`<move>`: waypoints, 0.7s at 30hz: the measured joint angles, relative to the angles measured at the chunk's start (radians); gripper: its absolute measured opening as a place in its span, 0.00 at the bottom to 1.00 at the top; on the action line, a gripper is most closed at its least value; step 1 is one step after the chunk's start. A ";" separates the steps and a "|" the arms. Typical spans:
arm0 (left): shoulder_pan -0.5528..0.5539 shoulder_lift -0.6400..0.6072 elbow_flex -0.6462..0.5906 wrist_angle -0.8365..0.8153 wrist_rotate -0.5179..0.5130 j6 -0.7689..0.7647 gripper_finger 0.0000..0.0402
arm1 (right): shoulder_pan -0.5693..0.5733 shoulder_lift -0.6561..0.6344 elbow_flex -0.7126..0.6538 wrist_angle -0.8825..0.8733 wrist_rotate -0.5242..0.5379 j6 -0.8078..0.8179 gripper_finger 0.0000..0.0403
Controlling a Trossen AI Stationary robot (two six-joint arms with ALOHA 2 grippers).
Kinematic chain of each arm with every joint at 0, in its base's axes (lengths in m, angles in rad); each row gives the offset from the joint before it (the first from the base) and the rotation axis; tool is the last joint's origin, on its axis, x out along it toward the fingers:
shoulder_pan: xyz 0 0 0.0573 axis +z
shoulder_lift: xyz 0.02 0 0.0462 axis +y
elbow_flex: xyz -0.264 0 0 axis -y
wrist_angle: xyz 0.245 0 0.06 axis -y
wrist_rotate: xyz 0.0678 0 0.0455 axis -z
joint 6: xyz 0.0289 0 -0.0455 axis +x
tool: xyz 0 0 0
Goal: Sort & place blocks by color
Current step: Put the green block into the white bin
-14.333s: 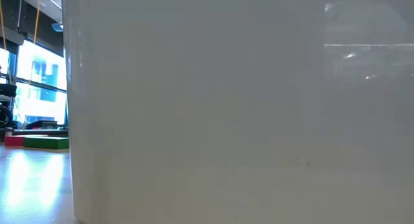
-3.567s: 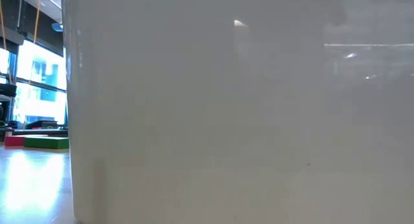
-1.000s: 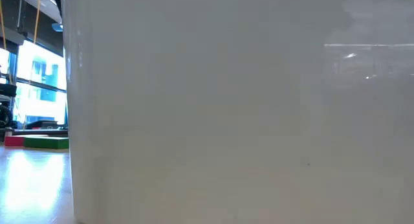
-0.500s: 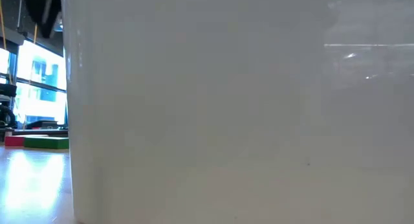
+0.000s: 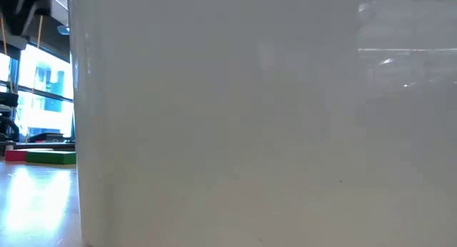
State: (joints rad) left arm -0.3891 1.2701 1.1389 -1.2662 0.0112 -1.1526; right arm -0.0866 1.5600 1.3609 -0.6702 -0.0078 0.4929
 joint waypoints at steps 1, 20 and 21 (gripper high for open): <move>-0.016 0.000 -0.020 0.026 0.000 -0.024 0.53 | 0.005 0.000 0.000 -0.001 0.000 0.000 0.49; -0.178 0.095 -0.322 0.460 -0.030 -0.426 0.53 | 0.023 0.001 0.000 -0.024 -0.019 -0.056 0.49; -0.181 0.117 -0.322 0.460 -0.032 -0.426 0.53 | 0.022 0.001 0.000 -0.023 -0.019 -0.056 0.49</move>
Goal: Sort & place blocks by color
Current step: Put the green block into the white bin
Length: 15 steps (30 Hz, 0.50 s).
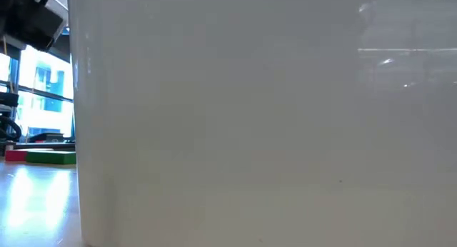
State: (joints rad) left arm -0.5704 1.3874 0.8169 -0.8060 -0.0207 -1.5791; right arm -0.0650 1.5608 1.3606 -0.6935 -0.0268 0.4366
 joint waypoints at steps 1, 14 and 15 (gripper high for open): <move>-0.003 0.024 0.000 0.008 -0.005 0.000 0.53 | 0.000 0.000 0.000 0.000 0.000 0.000 0.49; -0.010 0.225 0.000 0.172 0.039 -0.007 0.53 | 0.000 0.000 0.000 -0.033 -0.003 -0.011 0.49; -0.010 0.234 0.000 0.161 0.040 -0.014 0.53 | 0.000 0.000 0.000 -0.033 -0.003 -0.011 0.49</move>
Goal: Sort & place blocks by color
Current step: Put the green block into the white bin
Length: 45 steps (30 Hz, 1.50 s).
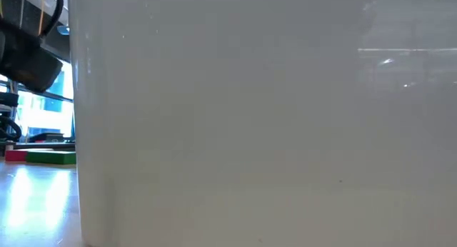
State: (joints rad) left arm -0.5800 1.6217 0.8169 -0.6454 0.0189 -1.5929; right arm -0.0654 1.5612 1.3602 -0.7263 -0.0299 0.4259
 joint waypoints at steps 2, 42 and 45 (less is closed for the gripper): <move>0.000 0.024 0.005 -0.007 0.008 -0.003 0.53 | 0.000 0.000 0.000 -0.002 0.000 0.000 0.49; 0.195 -0.440 0.005 0.226 -0.322 0.731 0.17 | 0.101 0.000 0.000 0.007 0.178 0.234 0.49; 0.221 -0.450 0.005 0.336 -0.321 0.831 0.17 | 0.101 -0.001 0.000 0.010 0.227 0.261 0.49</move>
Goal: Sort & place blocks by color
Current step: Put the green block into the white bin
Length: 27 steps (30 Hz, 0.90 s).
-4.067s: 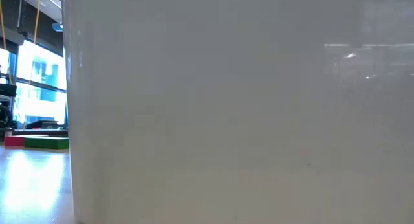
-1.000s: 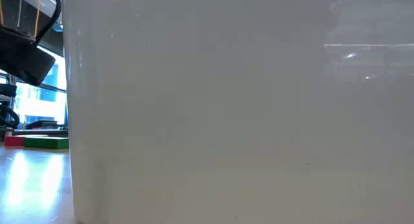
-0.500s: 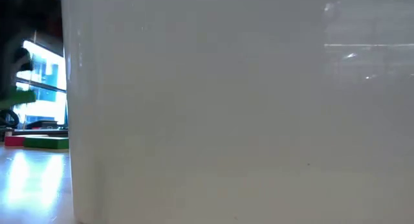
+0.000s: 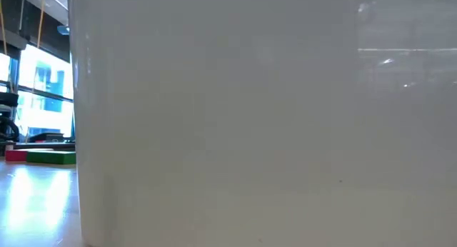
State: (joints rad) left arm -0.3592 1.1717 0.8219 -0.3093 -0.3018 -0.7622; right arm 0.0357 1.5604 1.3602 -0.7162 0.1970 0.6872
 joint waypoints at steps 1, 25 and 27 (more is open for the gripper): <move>0.008 0.000 0.000 0.036 0.005 0.035 0.17 | 0.000 0.000 0.000 0.000 0.017 0.014 0.49; 0.122 0.025 0.073 0.311 0.127 0.385 0.17 | -0.009 0.000 0.000 0.028 0.173 0.074 0.49; 0.124 0.040 0.099 0.296 0.127 0.391 0.17 | -0.010 0.000 0.000 0.027 0.173 0.075 0.49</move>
State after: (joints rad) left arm -0.2350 1.2116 0.9206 -0.0136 -0.1744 -0.3711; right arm 0.0259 1.5604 1.3602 -0.6889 0.3702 0.7618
